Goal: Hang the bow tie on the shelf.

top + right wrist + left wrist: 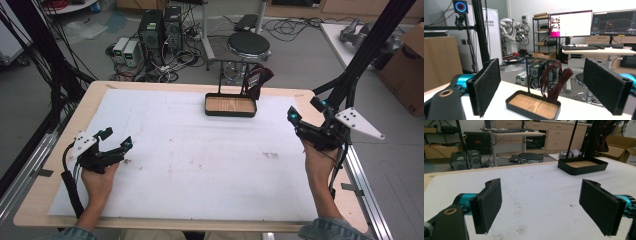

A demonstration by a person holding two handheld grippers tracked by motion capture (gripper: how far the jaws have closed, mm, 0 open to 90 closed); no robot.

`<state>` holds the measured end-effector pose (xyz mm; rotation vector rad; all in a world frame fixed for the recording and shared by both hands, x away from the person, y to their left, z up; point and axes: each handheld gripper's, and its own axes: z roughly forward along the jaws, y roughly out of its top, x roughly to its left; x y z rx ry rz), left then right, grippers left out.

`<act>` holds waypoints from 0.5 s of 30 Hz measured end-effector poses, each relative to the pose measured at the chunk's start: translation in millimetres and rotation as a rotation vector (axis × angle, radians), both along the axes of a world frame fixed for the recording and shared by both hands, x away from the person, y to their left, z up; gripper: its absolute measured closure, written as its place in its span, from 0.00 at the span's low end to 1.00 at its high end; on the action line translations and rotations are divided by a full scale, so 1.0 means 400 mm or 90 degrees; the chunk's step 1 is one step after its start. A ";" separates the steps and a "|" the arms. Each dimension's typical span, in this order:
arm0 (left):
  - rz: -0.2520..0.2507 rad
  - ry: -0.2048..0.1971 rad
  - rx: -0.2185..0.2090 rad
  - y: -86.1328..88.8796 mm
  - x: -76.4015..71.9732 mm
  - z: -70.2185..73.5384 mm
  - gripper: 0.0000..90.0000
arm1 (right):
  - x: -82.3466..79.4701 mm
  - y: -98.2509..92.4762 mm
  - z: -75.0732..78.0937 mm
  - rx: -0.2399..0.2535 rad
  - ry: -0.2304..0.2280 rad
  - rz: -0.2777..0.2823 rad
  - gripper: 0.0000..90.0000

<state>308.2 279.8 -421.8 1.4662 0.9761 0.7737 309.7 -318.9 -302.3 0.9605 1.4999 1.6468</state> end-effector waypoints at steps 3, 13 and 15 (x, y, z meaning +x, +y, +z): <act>0.000 0.001 0.000 0.000 0.000 0.000 0.21 | -0.020 0.001 -0.039 -0.004 0.002 -0.004 0.14; -0.002 0.003 0.002 -0.002 0.001 -0.001 0.21 | -0.056 0.018 -0.131 -0.019 0.015 -0.003 0.14; -0.001 0.003 0.002 -0.001 0.000 -0.001 0.21 | -0.060 0.020 -0.152 -0.020 0.018 -0.007 0.14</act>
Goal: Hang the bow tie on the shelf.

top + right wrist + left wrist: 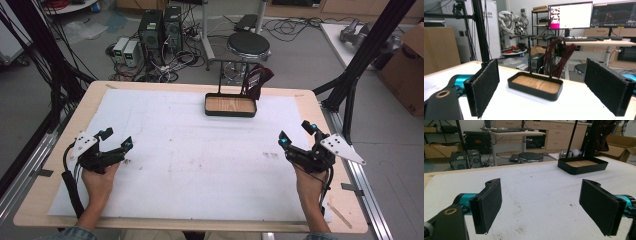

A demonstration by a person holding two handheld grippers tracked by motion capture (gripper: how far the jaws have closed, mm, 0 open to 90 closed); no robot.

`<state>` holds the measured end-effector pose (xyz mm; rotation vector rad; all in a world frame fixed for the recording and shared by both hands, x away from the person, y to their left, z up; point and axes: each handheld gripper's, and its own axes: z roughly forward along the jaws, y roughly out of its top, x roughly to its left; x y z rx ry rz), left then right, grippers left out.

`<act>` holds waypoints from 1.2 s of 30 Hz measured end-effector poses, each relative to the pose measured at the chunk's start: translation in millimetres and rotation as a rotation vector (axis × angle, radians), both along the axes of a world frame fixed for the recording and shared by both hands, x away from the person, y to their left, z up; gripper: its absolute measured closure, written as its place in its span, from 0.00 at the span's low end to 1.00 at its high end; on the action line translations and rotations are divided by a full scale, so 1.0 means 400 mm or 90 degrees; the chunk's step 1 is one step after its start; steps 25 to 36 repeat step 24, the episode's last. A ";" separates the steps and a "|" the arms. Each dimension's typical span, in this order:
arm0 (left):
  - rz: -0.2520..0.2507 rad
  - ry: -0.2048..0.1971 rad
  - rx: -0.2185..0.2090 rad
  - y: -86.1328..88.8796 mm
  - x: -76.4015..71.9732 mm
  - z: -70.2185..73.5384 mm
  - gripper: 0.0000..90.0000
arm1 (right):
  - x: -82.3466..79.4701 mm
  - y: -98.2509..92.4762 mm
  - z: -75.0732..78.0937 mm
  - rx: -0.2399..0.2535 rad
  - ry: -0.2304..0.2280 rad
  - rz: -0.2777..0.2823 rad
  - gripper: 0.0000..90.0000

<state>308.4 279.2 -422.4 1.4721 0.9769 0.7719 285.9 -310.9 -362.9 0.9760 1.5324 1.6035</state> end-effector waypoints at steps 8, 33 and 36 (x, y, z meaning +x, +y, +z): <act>0.001 0.002 0.000 -0.001 0.000 -0.001 0.21 | -0.008 0.003 -0.081 0.002 0.029 -0.008 0.14; 0.000 0.007 0.003 -0.003 0.002 -0.003 0.21 | -0.012 0.016 -0.167 -0.006 0.097 0.002 0.13; 0.000 0.007 0.003 -0.003 0.002 -0.003 0.21 | -0.012 0.016 -0.167 -0.006 0.097 0.002 0.13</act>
